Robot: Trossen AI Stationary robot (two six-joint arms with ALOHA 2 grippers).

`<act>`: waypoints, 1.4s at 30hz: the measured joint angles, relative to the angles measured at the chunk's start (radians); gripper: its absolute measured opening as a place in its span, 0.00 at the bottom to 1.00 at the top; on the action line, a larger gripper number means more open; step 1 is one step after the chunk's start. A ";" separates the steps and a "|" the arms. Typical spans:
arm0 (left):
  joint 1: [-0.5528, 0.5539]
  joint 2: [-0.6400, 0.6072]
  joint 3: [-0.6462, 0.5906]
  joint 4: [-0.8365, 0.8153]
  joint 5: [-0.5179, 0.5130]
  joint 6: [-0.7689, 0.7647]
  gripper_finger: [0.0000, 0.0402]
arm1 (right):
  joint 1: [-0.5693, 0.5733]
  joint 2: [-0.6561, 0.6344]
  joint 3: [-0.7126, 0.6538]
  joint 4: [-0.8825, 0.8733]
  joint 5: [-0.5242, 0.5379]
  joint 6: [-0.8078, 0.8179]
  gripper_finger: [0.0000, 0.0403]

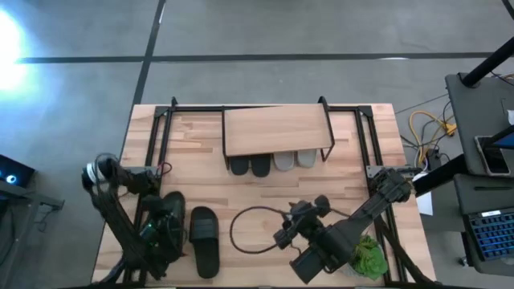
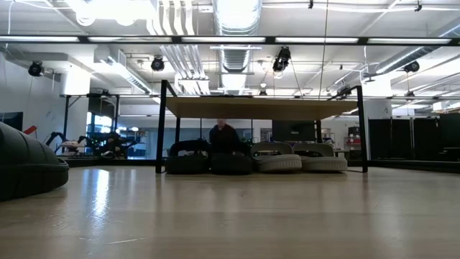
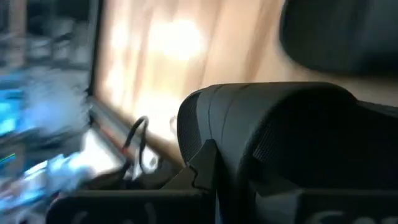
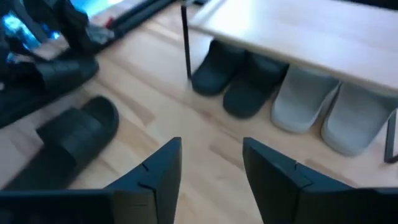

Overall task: Pick and place slides into the shelf
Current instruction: Put the black slide on the shelf

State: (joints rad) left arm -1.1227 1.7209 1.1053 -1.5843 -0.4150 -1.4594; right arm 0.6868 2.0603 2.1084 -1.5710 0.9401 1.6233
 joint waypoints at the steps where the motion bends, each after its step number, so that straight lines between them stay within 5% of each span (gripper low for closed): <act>1: 0.004 -0.051 0.004 0.015 -0.025 0.027 0.00 | 0.000 -0.016 -0.004 0.001 0.014 -0.002 0.40; 4: 0.035 -0.180 0.045 0.009 -0.124 0.084 0.00 | -0.002 -0.063 -0.026 0.001 0.058 0.003 0.37; 8: 0.149 -0.269 0.111 0.013 -0.257 0.366 0.00 | -0.002 -0.135 -0.081 0.001 0.116 0.043 0.36; 15: 0.514 -0.271 0.261 0.035 -0.528 0.863 0.00 | -0.002 -0.250 -0.190 0.000 0.256 0.049 0.36; 19: 0.703 -0.257 0.357 0.197 -0.596 1.107 0.00 | -0.003 -0.303 -0.229 0.000 0.339 0.032 0.36; 26: 0.973 -0.250 0.412 0.673 -0.607 1.610 0.00 | 0.007 -0.334 -0.267 0.003 0.419 0.034 0.36; 30: 1.110 -0.217 0.389 0.957 -0.527 1.822 0.00 | 0.014 -0.357 -0.265 0.001 0.475 0.032 0.35; 37: 1.283 -0.024 0.401 1.097 -0.407 2.033 0.00 | -0.023 -0.386 -0.232 0.000 0.476 -0.027 0.35; 42: 1.347 0.130 0.536 1.077 -0.377 2.103 0.00 | -0.040 -0.397 -0.222 0.000 0.474 -0.053 0.35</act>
State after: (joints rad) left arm 0.2244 1.8511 1.6410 -0.5076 -0.7923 0.6441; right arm 0.6469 1.6630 1.8864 -1.5710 1.4142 1.5698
